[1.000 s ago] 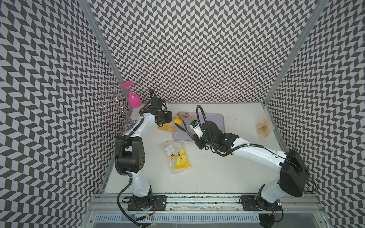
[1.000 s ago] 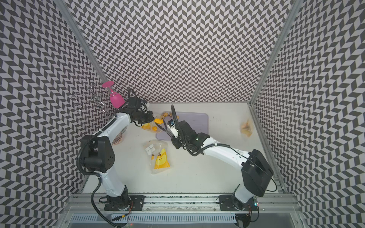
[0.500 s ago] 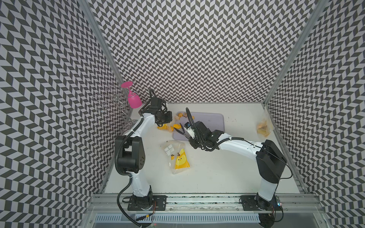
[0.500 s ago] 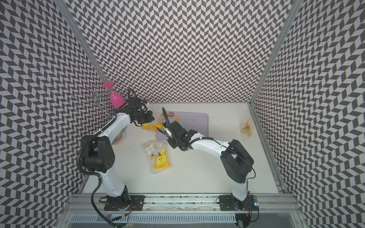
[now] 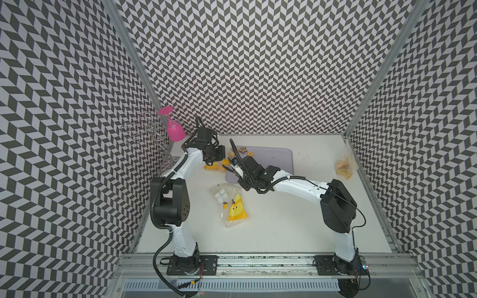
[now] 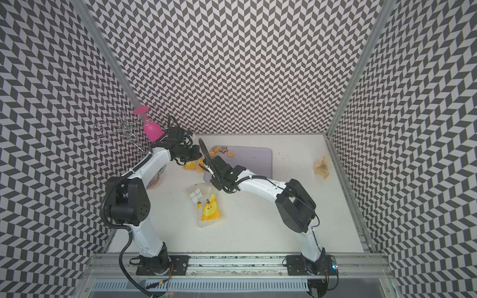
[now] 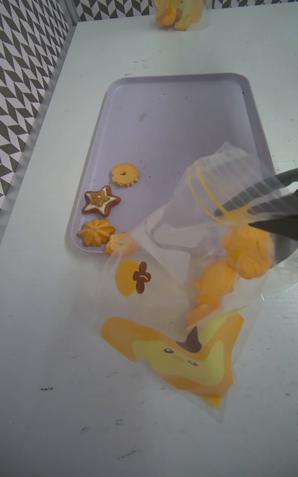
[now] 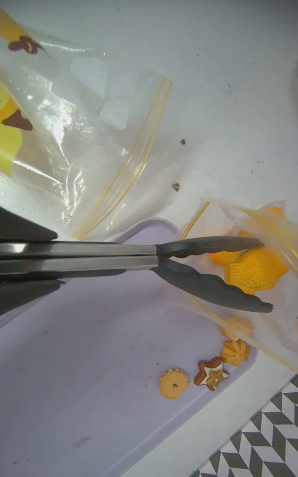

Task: Put the cookies into a resealable bag to prevent moisture
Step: Place the cookie in the ziploc bag, then pick up the ziploc bag from the center of the board, then place the clamp at the center of the board.

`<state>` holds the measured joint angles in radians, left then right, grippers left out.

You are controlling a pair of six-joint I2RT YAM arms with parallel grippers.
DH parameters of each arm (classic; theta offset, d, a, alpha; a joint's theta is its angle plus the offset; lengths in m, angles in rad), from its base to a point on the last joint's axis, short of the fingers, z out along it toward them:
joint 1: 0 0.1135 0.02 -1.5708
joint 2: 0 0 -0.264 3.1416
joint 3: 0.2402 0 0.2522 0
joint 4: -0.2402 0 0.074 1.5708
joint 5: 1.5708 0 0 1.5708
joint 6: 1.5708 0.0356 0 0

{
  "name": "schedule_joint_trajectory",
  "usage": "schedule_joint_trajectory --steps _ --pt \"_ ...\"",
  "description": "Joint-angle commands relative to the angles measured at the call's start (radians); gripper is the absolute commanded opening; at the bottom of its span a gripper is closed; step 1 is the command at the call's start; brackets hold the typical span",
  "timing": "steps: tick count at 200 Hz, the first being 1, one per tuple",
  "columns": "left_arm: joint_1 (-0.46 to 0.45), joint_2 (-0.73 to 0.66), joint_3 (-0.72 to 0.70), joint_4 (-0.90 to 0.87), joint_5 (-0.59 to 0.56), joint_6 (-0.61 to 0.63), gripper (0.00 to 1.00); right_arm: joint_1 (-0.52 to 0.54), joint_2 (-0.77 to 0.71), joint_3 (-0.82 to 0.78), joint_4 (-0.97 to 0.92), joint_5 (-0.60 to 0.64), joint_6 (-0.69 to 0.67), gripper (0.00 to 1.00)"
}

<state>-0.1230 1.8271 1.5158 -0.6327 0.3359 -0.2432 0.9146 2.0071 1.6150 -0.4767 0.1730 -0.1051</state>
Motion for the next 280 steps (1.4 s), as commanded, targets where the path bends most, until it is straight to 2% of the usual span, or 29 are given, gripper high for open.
schedule_joint_trajectory --steps 1,34,57,66,79,106,122,150,185,214,232,253,280 --pt "-0.007 0.014 0.015 -0.010 0.019 0.014 0.00 0.016 0.023 0.049 0.018 0.038 -0.036 0.09" --pt "-0.007 0.010 0.016 -0.010 0.018 0.015 0.00 0.010 0.055 0.087 0.029 0.046 -0.017 0.10" --pt "-0.007 0.009 0.017 -0.011 0.016 0.017 0.00 0.010 0.066 0.112 0.021 0.048 -0.002 0.19" --pt "-0.007 0.008 0.017 -0.012 0.014 0.017 0.00 0.010 0.059 0.107 0.026 0.050 0.003 0.27" --pt "-0.006 0.008 0.017 -0.011 0.014 0.017 0.00 0.010 0.045 0.099 0.029 0.055 0.006 0.32" --pt "-0.008 0.008 0.017 -0.013 0.015 0.016 0.00 0.010 0.016 0.080 0.026 0.068 0.008 0.38" --pt "-0.006 0.007 0.018 -0.013 0.015 0.017 0.00 0.010 -0.005 0.067 0.028 0.069 0.010 0.37" --pt "-0.007 0.006 0.019 -0.014 0.008 0.017 0.00 0.011 -0.072 0.010 0.046 0.062 0.026 0.28" --pt "-0.007 0.007 0.018 -0.014 0.005 0.016 0.00 0.022 -0.235 -0.143 0.087 0.077 0.076 0.27" --pt "-0.006 0.006 0.020 -0.015 0.001 0.016 0.00 0.029 -0.426 -0.355 0.182 0.079 0.174 0.26" --pt "-0.006 0.000 0.020 -0.016 -0.006 0.015 0.00 0.027 -0.567 -0.512 0.247 0.127 0.283 0.26" --pt "-0.005 -0.013 0.017 -0.012 -0.019 0.012 0.00 0.011 -0.716 -0.690 0.267 0.248 0.454 0.26" --pt "0.001 -0.038 0.007 0.004 -0.034 0.001 0.00 -0.117 -0.911 -0.944 0.282 0.282 0.654 0.25"
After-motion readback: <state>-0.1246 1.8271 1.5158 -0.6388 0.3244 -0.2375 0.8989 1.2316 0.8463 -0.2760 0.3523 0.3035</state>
